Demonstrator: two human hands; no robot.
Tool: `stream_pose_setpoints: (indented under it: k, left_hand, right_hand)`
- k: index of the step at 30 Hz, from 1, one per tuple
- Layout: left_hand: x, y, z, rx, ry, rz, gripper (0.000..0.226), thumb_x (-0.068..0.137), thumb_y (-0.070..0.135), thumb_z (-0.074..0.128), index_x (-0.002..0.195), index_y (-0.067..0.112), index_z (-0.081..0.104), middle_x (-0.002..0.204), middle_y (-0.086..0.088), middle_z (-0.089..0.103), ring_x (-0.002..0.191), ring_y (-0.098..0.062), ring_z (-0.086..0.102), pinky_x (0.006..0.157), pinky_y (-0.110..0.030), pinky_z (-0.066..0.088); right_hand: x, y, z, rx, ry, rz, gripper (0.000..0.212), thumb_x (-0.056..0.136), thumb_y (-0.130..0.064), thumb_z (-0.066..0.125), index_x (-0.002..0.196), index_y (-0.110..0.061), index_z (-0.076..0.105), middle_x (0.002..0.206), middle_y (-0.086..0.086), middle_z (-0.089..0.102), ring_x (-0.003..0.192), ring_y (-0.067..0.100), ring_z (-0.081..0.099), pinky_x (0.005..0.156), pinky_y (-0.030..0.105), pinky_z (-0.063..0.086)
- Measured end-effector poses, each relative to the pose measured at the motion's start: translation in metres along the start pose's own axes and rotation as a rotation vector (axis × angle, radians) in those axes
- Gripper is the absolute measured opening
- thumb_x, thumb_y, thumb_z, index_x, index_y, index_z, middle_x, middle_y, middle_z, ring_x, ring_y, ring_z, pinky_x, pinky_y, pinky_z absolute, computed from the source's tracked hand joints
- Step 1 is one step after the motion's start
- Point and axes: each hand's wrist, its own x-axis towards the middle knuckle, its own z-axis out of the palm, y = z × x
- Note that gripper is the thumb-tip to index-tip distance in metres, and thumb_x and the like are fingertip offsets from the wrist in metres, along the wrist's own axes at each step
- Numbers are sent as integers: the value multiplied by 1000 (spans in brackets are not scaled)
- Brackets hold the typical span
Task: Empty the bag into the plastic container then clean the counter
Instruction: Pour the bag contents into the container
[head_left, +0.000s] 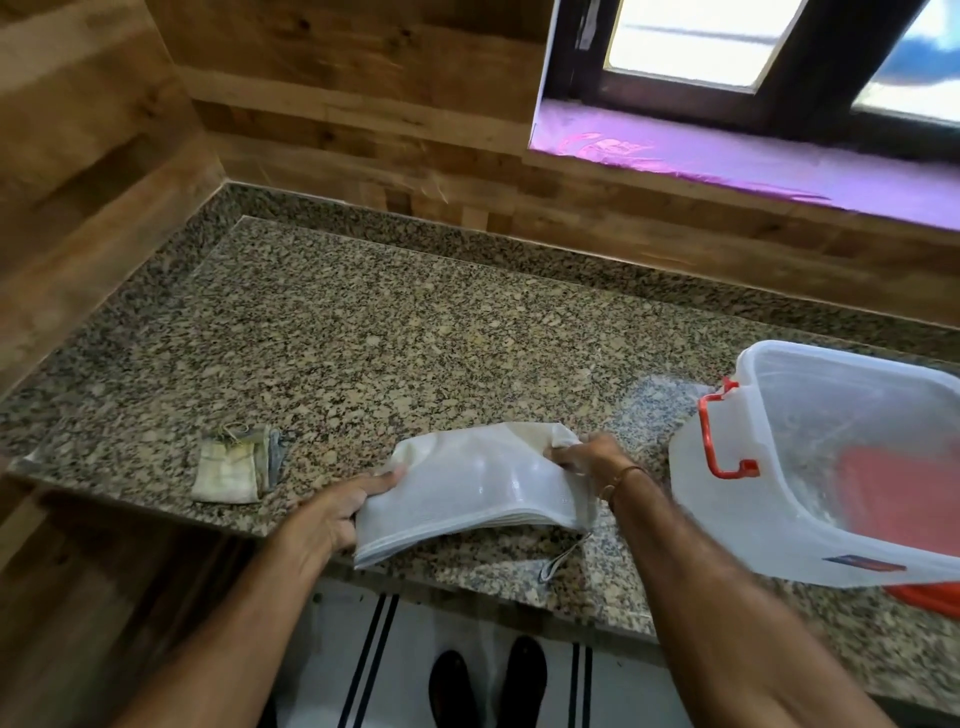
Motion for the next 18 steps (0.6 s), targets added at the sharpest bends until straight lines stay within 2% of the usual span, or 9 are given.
stream_pose_setpoints:
  k: [4,8,10,13,14,16,18]
  left_hand:
    - [-19,17,4,-11,13,101,64,70,17,77,131,5,59,107,-20,72,96,-36,67,64,-51,64]
    - [-51,57,23,43,-8,224,40,83,19,71,121,10,63,99,-16,73,93,-34,66,62,-49,62]
    - [-69,78,41,54,-19,303,26,88,20,69,112,11,66,93,-14,75,92,-32,67,62,-49,62]
    - [-97,107,78,56,-60,429,23,86,22,69,106,11,68,88,-11,77,76,-25,74,63,-44,63]
    - [-106,116,92,49,-82,464,23,84,23,69,104,10,68,89,-11,77,71,-23,75,64,-43,63]
    - [-122,129,125,48,-120,527,27,81,23,70,104,9,68,92,-11,75,71,-21,75,63,-42,64]
    - [-133,138,162,49,-166,587,34,81,23,70,112,9,67,97,-10,77,80,-23,75,63,-40,65]
  right_hand:
    - [-5,-4,-1,187,15,-26,30,80,-16,86,102,-6,68,101,13,74,80,25,71,64,35,60]
    - [-21,-35,-24,342,12,-140,27,83,-12,82,105,-5,68,102,13,74,84,27,74,60,33,62]
    - [-32,-59,-47,395,35,-223,24,82,-9,83,101,-5,69,95,11,73,77,24,73,54,30,61]
    - [-56,-90,-94,443,106,-381,17,79,-8,85,85,-9,69,84,9,73,69,22,69,64,34,60]
    - [-65,-97,-112,451,122,-440,14,80,-7,84,82,-9,69,81,9,71,65,20,66,62,32,58]
    - [-83,-105,-154,471,135,-540,10,82,-7,81,85,-5,72,79,9,70,59,17,64,54,26,55]
    - [-101,-108,-199,492,168,-604,18,83,-10,81,97,-3,73,76,6,71,56,15,66,51,24,56]
